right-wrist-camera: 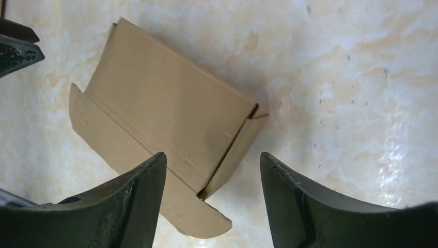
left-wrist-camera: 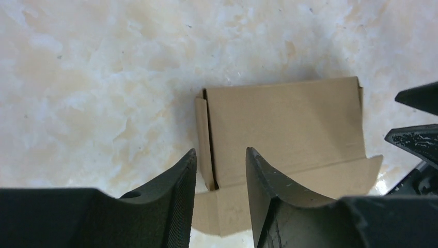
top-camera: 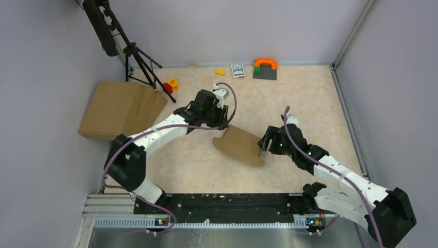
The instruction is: Fold the paper box
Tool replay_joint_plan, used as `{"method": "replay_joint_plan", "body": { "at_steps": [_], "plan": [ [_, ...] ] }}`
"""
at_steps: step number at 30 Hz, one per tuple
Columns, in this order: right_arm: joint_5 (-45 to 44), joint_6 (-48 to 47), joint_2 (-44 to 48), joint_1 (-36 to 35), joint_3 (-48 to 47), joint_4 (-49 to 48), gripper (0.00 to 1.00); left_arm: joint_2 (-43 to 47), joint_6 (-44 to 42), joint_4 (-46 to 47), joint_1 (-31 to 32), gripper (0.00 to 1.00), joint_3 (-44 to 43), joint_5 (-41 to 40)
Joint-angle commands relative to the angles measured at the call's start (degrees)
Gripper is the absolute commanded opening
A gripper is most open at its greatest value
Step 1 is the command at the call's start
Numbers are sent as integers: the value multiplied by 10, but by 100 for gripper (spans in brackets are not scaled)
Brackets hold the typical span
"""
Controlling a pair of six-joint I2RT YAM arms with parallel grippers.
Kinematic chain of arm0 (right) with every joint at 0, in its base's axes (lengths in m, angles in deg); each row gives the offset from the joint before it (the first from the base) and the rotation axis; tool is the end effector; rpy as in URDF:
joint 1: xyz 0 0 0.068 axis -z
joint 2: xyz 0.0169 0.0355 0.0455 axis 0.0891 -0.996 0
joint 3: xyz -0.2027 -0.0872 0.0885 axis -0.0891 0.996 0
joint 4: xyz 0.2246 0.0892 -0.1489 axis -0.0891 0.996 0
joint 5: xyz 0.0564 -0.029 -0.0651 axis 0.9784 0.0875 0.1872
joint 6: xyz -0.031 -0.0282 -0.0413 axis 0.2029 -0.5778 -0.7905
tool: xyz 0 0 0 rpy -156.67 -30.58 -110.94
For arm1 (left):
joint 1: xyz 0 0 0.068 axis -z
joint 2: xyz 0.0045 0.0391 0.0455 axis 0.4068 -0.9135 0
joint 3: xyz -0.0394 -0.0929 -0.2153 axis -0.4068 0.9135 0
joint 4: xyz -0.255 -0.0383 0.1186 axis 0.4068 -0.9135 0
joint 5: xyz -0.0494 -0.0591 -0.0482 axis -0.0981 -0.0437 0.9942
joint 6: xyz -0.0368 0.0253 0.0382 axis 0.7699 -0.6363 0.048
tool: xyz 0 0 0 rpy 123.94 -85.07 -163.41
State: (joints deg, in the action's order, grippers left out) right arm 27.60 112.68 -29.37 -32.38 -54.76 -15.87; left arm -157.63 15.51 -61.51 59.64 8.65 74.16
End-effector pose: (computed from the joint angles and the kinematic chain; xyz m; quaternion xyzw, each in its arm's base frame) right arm 0.1987 0.1441 0.1868 0.0433 0.8955 0.2156 0.3868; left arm 0.2899 -0.2177 0.2075 0.2074 0.8851 -0.2488 0.3343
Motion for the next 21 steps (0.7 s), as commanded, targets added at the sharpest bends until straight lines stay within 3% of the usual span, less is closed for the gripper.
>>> {"method": "replay_joint_plan", "body": {
  "at_steps": [1,6,10,14,18,21],
  "plan": [
    [76,95,8,36,63,-91,63,-75,-23,7,-9,42,-43,13],
    [82,113,-21,42,91,-139,59,-126,-17,28,-10,42,-56,57],
    [86,117,-49,44,101,-172,48,-149,-15,32,-10,21,-57,85],
    [111,121,-81,45,104,-209,38,-153,-7,49,-10,11,-48,115],
    [120,122,-107,45,101,-225,26,-150,-7,58,-10,9,-33,121],
    [122,118,-122,45,100,-227,25,-150,-7,62,-10,8,-21,120]
  ]
}}
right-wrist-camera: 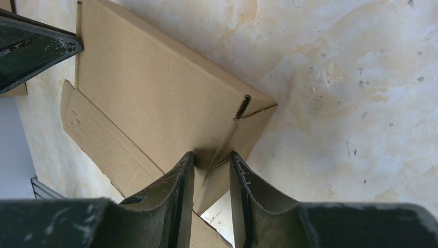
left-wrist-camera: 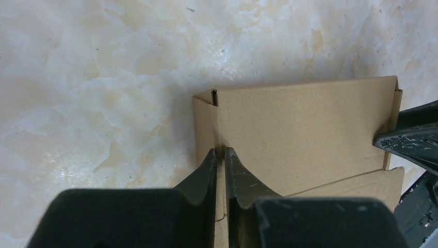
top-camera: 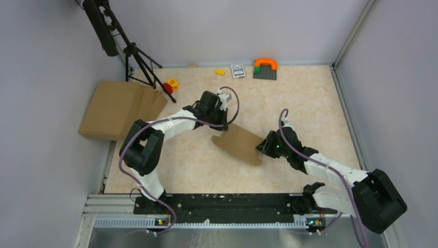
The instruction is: Fold the paper box
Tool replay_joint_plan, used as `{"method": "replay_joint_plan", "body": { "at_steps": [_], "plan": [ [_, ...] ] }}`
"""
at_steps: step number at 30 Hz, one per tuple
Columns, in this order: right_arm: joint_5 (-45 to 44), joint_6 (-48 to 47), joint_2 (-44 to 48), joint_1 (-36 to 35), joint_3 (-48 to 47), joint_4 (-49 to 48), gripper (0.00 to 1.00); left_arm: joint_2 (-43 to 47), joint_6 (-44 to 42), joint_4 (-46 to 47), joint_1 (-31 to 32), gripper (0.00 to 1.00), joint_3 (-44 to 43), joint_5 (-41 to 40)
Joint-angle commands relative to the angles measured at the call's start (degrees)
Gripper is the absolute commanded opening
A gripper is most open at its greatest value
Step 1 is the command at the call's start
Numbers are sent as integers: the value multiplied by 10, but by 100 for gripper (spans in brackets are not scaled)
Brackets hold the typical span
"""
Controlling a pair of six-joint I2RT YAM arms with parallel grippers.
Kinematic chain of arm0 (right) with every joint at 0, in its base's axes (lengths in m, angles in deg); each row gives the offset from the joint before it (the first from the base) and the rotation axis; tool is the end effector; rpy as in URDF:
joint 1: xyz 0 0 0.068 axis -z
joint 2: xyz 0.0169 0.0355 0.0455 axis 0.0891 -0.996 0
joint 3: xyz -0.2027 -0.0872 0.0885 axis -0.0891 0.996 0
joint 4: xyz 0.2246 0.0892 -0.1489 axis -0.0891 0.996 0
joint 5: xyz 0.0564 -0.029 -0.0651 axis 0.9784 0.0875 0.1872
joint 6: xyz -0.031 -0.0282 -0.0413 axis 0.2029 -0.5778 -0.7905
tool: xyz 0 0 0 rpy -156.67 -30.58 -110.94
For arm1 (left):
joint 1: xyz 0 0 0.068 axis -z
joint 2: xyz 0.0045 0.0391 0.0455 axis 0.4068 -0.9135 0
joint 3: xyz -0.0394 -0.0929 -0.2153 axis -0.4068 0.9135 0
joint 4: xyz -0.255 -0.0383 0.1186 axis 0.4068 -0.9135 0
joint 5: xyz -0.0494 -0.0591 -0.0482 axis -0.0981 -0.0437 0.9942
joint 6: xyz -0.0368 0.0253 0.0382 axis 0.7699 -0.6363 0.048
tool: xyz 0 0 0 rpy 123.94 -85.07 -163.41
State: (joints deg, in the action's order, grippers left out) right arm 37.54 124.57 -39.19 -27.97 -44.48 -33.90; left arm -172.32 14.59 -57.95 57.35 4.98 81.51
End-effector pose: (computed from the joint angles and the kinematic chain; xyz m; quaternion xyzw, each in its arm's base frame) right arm 0.2066 0.1355 0.1126 0.1339 0.8964 0.2884 0.3088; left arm 0.3211 -0.2273 0.1435 0.2162 0.9014 -0.2715 0.2590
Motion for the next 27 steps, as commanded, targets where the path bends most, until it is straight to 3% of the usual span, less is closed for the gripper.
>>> {"method": "replay_joint_plan", "body": {
  "at_steps": [1,4,6,10,16,20,23,27],
  "plan": [
    [24,-7,-27,1,-4,-43,25,-1,2,28,13,8,20,43],
    [20,-31,-24,1,-14,-15,28,12,1,31,13,9,33,29],
    [25,-57,-11,1,-25,8,34,27,-2,26,13,11,35,16],
    [3,-106,28,1,-64,98,49,72,-10,6,13,21,34,-22],
    [3,-178,83,1,-97,180,59,136,-17,-18,14,38,45,-40],
    [-4,-230,111,1,-118,218,77,198,-10,-6,13,40,105,-56],
    [-25,-283,106,1,-159,237,83,259,13,9,13,39,158,-58],
    [-14,-332,32,1,-236,251,88,319,73,22,15,39,217,-5]
  ]
}}
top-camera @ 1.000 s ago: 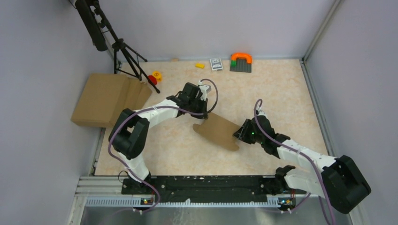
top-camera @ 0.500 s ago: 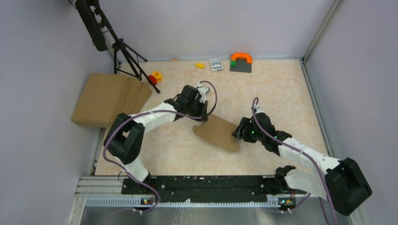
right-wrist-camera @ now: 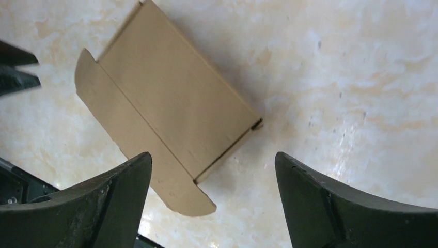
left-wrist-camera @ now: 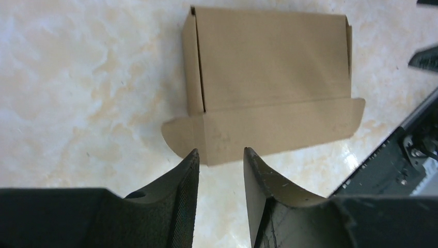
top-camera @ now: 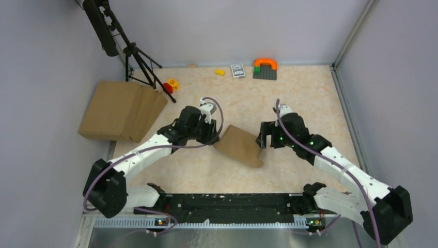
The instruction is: Fold the paper box
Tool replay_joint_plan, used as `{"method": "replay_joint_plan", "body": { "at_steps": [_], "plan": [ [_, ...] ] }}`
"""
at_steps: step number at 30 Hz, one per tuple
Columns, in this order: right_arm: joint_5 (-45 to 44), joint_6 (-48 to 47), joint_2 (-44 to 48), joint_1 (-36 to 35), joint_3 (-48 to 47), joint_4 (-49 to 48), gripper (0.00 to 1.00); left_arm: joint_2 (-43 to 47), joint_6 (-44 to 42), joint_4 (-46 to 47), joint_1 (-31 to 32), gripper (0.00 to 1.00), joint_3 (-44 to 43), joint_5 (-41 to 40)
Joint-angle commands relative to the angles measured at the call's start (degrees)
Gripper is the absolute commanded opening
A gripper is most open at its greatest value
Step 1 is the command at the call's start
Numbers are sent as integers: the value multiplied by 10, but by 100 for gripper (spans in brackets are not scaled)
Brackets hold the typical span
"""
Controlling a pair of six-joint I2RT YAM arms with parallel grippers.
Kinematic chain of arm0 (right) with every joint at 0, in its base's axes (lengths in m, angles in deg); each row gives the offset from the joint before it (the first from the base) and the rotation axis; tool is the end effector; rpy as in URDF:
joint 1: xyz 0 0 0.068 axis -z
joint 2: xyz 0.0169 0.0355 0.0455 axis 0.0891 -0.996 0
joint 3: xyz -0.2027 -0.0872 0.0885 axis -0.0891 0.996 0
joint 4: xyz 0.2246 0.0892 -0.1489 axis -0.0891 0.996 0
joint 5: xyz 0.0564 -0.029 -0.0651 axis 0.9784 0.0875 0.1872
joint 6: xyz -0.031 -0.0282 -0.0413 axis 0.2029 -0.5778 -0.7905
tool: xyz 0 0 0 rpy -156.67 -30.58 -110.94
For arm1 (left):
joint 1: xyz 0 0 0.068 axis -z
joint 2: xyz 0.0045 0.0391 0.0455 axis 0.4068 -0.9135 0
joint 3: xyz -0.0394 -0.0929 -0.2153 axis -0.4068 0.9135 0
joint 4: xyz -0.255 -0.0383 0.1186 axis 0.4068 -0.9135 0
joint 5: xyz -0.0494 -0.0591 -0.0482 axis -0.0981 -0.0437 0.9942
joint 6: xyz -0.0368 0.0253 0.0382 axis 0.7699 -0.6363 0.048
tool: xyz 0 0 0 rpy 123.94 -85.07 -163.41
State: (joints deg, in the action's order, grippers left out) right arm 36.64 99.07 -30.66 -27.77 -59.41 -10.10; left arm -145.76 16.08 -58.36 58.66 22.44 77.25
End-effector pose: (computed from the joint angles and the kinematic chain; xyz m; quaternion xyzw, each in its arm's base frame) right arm 0.2085 0.1349 0.2018 -0.0624 0.9055 0.2050 0.3663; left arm 0.2534 -0.1877 0.1930 0.2062 0.8787 -0.2729 0.3330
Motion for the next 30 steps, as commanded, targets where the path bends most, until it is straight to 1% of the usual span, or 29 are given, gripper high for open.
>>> {"method": "replay_joint_plan", "body": {
  "at_steps": [1,2,5,7,8,12,15,19,22,24,27,30],
  "plan": [
    [-5,-82,-72,-1,-104,13,88,66,75,33,2,41,59,47],
    [-5,-87,-91,0,-121,7,89,81,87,44,4,42,78,59],
    [49,-96,-142,14,-142,-31,93,110,126,74,7,46,121,83],
    [84,-101,-180,22,-155,-54,93,114,153,104,7,48,144,103],
    [87,-105,-200,22,-162,-61,94,113,169,124,7,48,156,114],
    [125,-119,-279,25,-171,-98,94,95,244,260,6,49,220,149],
    [165,-119,-319,28,-164,-124,93,68,259,298,6,46,229,150],
    [195,-113,-333,34,-138,-157,92,40,281,351,6,46,241,159],
    [230,-99,-338,53,-120,-176,87,26,294,387,6,45,254,163],
    [261,-88,-344,67,-108,-195,82,16,300,407,6,44,261,167],
    [295,-79,-356,84,-96,-214,75,12,296,408,6,41,267,163],
    [319,-72,-377,97,-88,-229,63,20,291,403,6,41,273,161]
  ]
}}
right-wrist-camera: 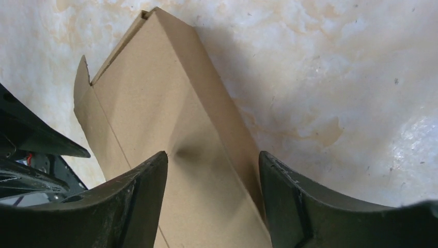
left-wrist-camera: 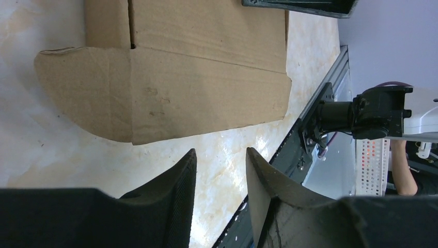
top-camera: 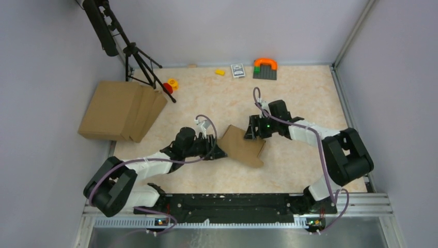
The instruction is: Fold the paper box
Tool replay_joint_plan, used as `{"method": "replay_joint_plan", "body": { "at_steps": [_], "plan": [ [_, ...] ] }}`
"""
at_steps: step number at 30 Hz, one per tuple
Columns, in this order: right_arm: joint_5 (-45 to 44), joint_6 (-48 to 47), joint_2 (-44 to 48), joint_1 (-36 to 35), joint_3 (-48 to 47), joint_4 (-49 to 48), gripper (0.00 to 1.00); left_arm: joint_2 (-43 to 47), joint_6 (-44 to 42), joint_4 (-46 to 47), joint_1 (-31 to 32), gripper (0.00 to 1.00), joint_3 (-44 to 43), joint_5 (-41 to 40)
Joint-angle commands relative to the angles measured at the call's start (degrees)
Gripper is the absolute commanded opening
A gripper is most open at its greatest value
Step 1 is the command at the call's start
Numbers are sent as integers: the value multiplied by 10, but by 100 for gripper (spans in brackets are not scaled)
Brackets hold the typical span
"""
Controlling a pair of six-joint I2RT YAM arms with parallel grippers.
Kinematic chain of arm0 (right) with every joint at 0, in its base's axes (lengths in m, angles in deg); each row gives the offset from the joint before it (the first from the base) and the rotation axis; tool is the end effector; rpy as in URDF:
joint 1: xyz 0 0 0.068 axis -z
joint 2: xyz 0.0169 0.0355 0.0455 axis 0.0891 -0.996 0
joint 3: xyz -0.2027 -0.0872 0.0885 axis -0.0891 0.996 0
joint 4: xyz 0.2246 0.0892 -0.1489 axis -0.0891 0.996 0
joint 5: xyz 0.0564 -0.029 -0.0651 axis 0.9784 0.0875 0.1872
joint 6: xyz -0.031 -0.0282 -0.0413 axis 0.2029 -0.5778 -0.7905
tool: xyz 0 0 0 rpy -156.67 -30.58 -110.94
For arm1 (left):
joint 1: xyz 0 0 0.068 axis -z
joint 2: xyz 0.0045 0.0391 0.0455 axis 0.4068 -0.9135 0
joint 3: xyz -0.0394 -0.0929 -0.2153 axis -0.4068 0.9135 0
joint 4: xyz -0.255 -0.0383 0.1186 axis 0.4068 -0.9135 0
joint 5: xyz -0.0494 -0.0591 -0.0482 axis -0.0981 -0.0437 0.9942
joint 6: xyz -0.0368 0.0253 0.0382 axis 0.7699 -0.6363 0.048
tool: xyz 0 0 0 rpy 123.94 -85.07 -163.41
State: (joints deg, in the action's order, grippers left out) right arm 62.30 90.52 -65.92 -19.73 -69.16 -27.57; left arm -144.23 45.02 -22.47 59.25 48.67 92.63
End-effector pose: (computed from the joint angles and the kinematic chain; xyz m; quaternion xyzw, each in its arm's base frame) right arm 0.2912 0.1553 0.1214 -0.1452 0.9029 0.3182 0.2497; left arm 0.2058 -0.1710 0.1060 0.0664 0.8418 -0.4789 0.2403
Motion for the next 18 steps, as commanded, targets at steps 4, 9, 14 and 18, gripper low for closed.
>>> {"method": "replay_joint_plan", "body": {
  "at_steps": [4,9,14,18],
  "plan": [
    [121,52,-54,48,34,-120,50,5,-3,36,1,40,13,13],
    [178,88,-106,75,37,-173,37,6,14,74,7,38,39,5],
    [224,116,-152,94,31,-212,32,-1,7,74,9,37,37,4],
    [244,118,-173,108,23,-221,31,-15,9,101,10,36,41,7]
  ]
}}
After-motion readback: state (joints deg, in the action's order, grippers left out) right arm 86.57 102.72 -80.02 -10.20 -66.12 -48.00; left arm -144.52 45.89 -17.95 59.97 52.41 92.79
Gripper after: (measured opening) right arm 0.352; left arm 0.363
